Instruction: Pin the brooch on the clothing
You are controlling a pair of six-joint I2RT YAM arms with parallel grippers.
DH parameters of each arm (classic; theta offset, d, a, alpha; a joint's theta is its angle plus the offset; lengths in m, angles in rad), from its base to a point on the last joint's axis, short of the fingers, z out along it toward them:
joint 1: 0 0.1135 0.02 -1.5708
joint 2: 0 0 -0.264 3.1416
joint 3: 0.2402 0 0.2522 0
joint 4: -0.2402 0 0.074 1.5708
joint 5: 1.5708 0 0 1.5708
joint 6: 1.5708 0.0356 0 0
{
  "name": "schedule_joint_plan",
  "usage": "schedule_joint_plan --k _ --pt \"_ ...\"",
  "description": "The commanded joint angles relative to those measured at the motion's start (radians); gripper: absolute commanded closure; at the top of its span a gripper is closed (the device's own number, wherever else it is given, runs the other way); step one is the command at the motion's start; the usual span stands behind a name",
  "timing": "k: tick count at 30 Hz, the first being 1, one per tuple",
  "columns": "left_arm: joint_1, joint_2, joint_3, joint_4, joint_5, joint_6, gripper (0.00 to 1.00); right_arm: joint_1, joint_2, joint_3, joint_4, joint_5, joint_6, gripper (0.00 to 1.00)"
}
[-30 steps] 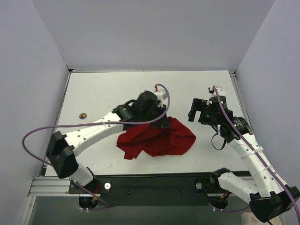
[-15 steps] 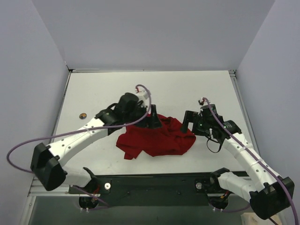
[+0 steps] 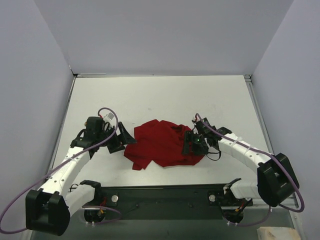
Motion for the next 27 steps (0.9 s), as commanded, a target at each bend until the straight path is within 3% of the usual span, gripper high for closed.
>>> schedule_joint_plan --k 1,2,6,10,13,20,27 --pt "0.041 -0.033 0.001 -0.021 0.08 0.031 0.08 0.045 0.04 -0.017 0.063 -0.061 0.045 0.44" --pt "0.042 -0.033 0.001 -0.021 0.079 0.035 0.08 0.046 0.056 -0.017 0.08 -0.064 0.048 0.53" --pt "0.05 -0.008 0.007 -0.036 0.068 0.057 0.08 0.049 0.105 0.006 0.078 -0.071 0.043 0.58" --pt "0.05 0.009 0.022 -0.078 0.039 0.084 0.09 0.048 0.108 0.038 0.057 -0.079 0.04 0.88" --pt "0.05 0.015 0.037 -0.107 0.005 0.109 0.09 0.043 0.064 0.12 0.014 -0.075 0.033 1.0" --pt "-0.013 0.038 0.096 -0.17 -0.121 0.138 0.11 -0.032 -0.038 0.415 -0.072 -0.033 0.029 1.0" --pt "-0.21 0.097 0.106 -0.112 -0.231 0.065 0.11 -0.194 -0.072 0.433 -0.067 0.002 0.078 1.0"
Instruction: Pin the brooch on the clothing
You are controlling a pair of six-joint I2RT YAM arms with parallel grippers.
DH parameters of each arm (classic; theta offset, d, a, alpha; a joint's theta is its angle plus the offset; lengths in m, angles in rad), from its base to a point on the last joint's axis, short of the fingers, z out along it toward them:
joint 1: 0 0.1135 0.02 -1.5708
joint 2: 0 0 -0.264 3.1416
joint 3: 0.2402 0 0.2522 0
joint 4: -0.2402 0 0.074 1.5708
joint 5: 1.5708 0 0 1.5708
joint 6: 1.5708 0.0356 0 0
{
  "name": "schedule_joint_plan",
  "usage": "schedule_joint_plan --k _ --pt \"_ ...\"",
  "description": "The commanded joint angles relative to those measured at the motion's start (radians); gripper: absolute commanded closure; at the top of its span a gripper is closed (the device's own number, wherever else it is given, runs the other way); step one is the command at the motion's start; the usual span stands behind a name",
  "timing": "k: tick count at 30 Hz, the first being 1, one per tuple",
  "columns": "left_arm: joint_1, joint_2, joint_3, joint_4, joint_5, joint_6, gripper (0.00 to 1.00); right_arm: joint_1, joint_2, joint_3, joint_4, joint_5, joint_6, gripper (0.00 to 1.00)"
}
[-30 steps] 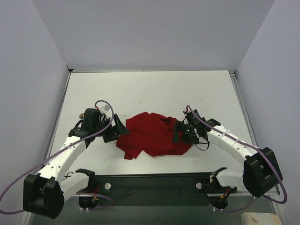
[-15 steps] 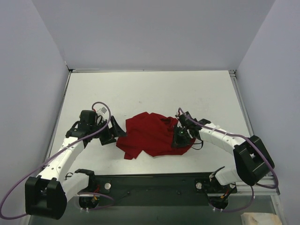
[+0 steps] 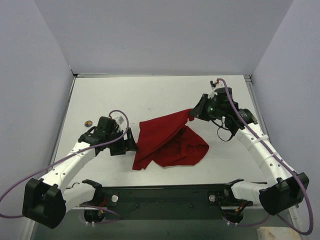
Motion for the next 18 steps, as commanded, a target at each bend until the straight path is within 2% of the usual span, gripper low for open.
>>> schedule_joint_plan --k 1,8,13,18 --pt "-0.131 0.047 0.041 0.054 -0.094 -0.047 0.12 -0.085 -0.004 -0.004 -0.058 0.04 0.05 1.0" --pt "-0.302 0.162 0.043 0.1 -0.18 -0.094 0.15 -0.226 -0.036 -0.054 -0.045 0.04 0.086 1.0" --pt "-0.316 0.17 0.018 0.119 -0.202 -0.113 0.16 -0.368 -0.086 -0.094 -0.056 0.02 0.075 1.0" --pt "-0.316 0.174 0.0 0.134 -0.19 -0.133 0.2 -0.45 -0.131 -0.117 -0.106 0.017 0.037 1.0"
